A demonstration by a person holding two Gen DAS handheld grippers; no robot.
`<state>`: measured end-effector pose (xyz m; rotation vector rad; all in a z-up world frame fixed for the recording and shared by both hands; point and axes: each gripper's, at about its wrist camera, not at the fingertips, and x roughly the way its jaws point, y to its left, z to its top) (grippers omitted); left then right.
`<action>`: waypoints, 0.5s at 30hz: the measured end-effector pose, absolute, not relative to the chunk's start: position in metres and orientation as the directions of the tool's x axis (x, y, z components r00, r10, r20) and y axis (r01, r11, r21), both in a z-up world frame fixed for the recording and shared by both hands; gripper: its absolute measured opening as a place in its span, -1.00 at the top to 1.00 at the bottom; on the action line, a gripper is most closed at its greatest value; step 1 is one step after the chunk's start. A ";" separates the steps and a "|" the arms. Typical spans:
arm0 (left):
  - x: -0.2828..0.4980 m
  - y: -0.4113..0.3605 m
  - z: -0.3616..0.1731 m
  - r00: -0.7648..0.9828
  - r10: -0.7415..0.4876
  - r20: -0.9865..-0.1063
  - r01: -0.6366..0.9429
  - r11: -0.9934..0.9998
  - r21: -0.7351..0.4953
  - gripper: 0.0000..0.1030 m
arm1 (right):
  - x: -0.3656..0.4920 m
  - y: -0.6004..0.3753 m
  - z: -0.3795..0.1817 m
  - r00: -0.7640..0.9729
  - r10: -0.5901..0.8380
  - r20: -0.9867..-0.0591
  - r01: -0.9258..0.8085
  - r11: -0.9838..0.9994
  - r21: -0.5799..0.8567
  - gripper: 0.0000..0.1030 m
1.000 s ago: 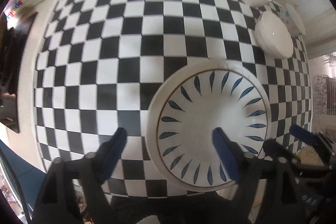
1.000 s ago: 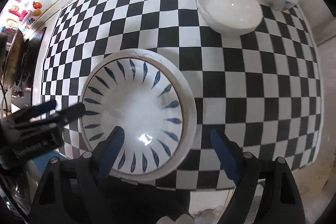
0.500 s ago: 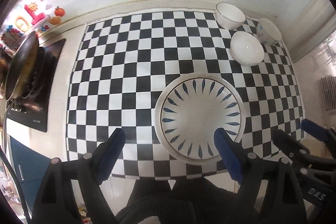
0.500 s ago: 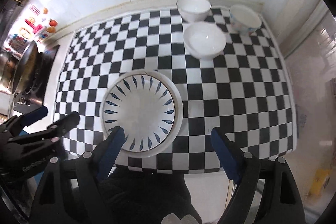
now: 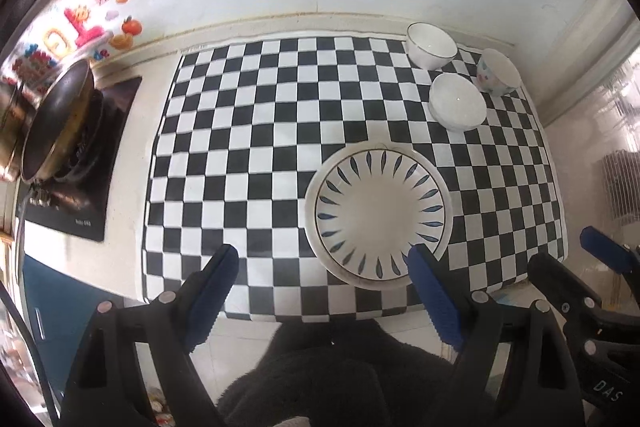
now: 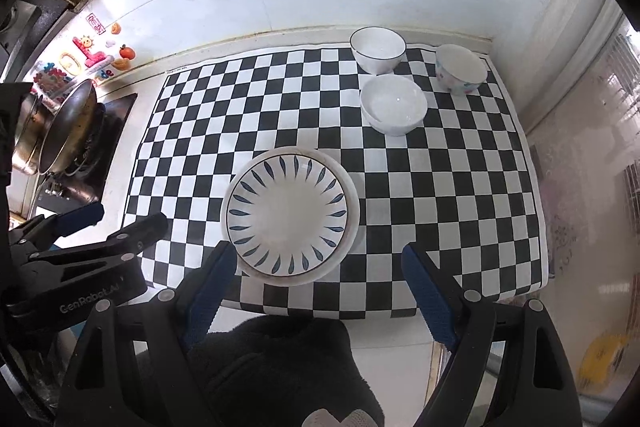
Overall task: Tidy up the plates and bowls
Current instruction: 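Raise both grippers away from the plate stack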
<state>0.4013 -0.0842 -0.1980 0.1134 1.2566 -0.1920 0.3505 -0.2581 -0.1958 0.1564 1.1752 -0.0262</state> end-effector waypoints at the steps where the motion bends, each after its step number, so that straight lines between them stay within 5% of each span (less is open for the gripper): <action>1: 0.402 -0.083 -0.197 0.294 -0.084 -0.952 0.211 0.977 -0.022 -0.68 | 0.351 -0.256 -0.195 0.382 0.058 -0.922 0.110 0.988 0.107 -0.68; 15: 0.445 -0.100 -0.188 0.349 -0.165 -0.922 0.340 0.940 -0.040 -0.68 | 0.384 -0.280 -0.195 0.455 0.091 -0.886 0.186 0.963 0.195 -0.68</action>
